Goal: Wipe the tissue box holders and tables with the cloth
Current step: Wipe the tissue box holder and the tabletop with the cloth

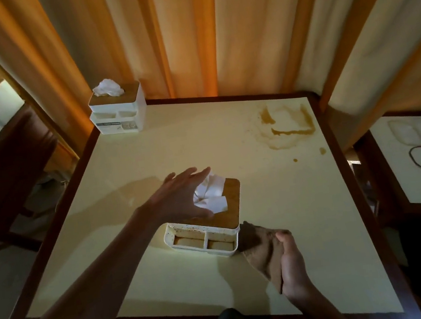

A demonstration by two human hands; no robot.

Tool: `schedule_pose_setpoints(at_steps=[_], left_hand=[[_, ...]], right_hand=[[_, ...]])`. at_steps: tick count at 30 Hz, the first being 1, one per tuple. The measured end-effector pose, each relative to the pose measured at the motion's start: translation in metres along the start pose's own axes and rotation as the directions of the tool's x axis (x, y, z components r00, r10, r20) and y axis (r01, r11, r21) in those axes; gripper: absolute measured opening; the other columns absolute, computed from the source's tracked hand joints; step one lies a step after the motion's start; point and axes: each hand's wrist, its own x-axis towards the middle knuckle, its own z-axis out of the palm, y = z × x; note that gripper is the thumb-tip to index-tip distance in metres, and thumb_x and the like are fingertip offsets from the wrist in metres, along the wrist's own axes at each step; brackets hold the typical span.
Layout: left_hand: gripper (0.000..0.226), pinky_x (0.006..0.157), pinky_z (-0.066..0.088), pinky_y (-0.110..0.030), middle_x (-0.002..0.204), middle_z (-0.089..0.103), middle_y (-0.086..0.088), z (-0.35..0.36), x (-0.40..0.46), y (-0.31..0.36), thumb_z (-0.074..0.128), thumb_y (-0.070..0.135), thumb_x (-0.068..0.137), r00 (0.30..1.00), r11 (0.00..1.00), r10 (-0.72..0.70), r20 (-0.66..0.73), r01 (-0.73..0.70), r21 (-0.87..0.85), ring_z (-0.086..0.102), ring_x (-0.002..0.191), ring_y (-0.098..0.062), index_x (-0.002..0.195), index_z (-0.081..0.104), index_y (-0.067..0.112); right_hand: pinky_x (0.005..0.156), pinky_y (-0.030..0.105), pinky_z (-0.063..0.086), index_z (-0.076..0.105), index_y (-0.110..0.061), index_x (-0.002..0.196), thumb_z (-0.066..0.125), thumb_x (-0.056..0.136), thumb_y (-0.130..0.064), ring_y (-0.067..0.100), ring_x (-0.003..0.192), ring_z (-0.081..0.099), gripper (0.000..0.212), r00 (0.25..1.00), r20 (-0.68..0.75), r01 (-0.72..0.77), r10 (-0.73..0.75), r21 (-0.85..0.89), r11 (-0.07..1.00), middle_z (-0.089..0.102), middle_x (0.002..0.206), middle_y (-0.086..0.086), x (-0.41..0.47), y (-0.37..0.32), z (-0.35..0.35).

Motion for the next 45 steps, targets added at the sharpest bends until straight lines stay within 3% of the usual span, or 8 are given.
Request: schedule_pose_setpoints(at_steps=[5, 10, 17, 23, 29, 38, 42, 45], left_hand=[[0.049, 0.097, 0.048, -0.038, 0.128, 0.065, -0.003, 0.001, 0.004, -0.017, 0.072, 0.043, 0.082, 0.967, 0.984, 0.074, -0.242, -0.111, -0.142, 0.06, 0.119, -0.023, 0.125, 0.066, 0.02], [0.04, 0.094, 0.042, -0.027, 0.134, 0.061, -0.002, 0.011, -0.005, -0.018, 0.077, 0.032, 0.083, 0.929, 0.912, -0.111, -0.354, -0.046, -0.407, 0.056, 0.12, -0.014, 0.121, 0.07, 0.018], [0.044, 0.102, 0.038, -0.03, 0.136, 0.056, 0.0, 0.035, -0.002, -0.01, 0.077, 0.032, 0.083, 0.89, 0.893, -0.196, -0.412, -0.011, -0.449, 0.041, 0.127, -0.008, 0.124, 0.067, 0.019], [0.038, 0.099, 0.04, -0.029, 0.125, 0.062, -0.002, 0.041, 0.0, -0.014, 0.077, 0.03, 0.081, 0.862, 0.893, -0.191, -0.469, -0.046, -0.447, 0.049, 0.122, -0.014, 0.116, 0.071, 0.015], [0.036, 0.095, 0.042, -0.029, 0.118, 0.063, 0.001, 0.039, -0.001, -0.012, 0.075, 0.031, 0.085, 0.864, 0.915, -0.133, -0.485, -0.081, -0.395, 0.048, 0.115, -0.008, 0.116, 0.07, 0.015], [0.051, 0.097, 0.041, -0.024, 0.119, 0.063, 0.001, 0.04, -0.001, -0.015, 0.066, 0.046, 0.084, 0.873, 0.925, -0.127, -0.47, -0.066, -0.374, 0.051, 0.116, -0.014, 0.122, 0.066, 0.013], [0.057, 0.096, 0.042, -0.027, 0.132, 0.056, -0.001, 0.04, -0.002, -0.012, 0.073, 0.039, 0.085, 0.881, 0.902, -0.194, -0.431, -0.012, -0.432, 0.046, 0.119, -0.01, 0.135, 0.054, 0.017], [0.066, 0.096, 0.044, -0.029, 0.136, 0.054, 0.0, 0.04, -0.004, -0.01, 0.073, 0.041, 0.085, 0.88, 0.868, -0.27, -0.39, 0.047, -0.494, 0.049, 0.117, -0.011, 0.141, 0.045, 0.02]], right_hand=[[0.082, 0.043, 0.056, 0.071, -0.013, 0.107, 0.034, 0.108, -0.024, 0.025, 0.099, 0.069, 0.038, 0.973, 0.067, 0.226, -0.223, -0.054, 0.973, 0.075, 0.104, 0.008, -0.003, -0.032, 0.016], [0.107, 0.03, 0.046, 0.067, -0.019, 0.124, 0.031, 0.098, -0.018, 0.012, 0.127, 0.058, 0.045, 0.642, 0.353, 0.767, -0.681, -0.285, 0.575, 0.068, 0.127, -0.01, 0.001, -0.061, 0.052], [0.11, 0.053, 0.035, 0.057, -0.009, 0.138, 0.039, 0.102, -0.032, 0.022, 0.146, 0.037, 0.046, 0.303, 0.756, 0.912, -0.58, -0.407, -0.055, 0.047, 0.152, -0.003, 0.037, -0.04, 0.033], [0.115, 0.049, 0.027, 0.055, -0.009, 0.14, 0.03, 0.106, -0.035, 0.028, 0.146, 0.037, 0.05, 0.108, 0.935, 0.935, -0.339, -0.211, -0.285, 0.047, 0.153, 0.005, 0.027, -0.04, 0.004], [0.113, 0.055, 0.029, 0.054, -0.01, 0.14, 0.029, 0.106, -0.039, 0.022, 0.147, 0.035, 0.051, 0.215, 0.91, 0.878, -0.356, -0.34, -0.338, 0.05, 0.15, 0.006, 0.063, -0.081, 0.032], [0.115, 0.056, 0.027, 0.049, -0.014, 0.142, 0.036, 0.103, -0.032, 0.027, 0.145, 0.039, 0.045, -0.01, 0.977, 0.942, -0.215, -0.063, -0.33, 0.049, 0.151, 0.006, 0.047, -0.055, 0.009], [0.117, 0.053, 0.024, 0.049, -0.014, 0.145, 0.036, 0.102, -0.031, 0.021, 0.148, 0.033, 0.048, 0.172, 0.93, 0.906, -0.325, -0.279, -0.32, 0.045, 0.154, 0.0, 0.073, -0.073, 0.025], [0.118, 0.036, 0.027, 0.058, -0.023, 0.135, 0.039, 0.098, -0.023, 0.008, 0.144, 0.038, 0.042, 0.369, 0.754, 0.885, -0.543, -0.464, -0.044, 0.049, 0.147, -0.022, 0.065, -0.074, 0.042]])
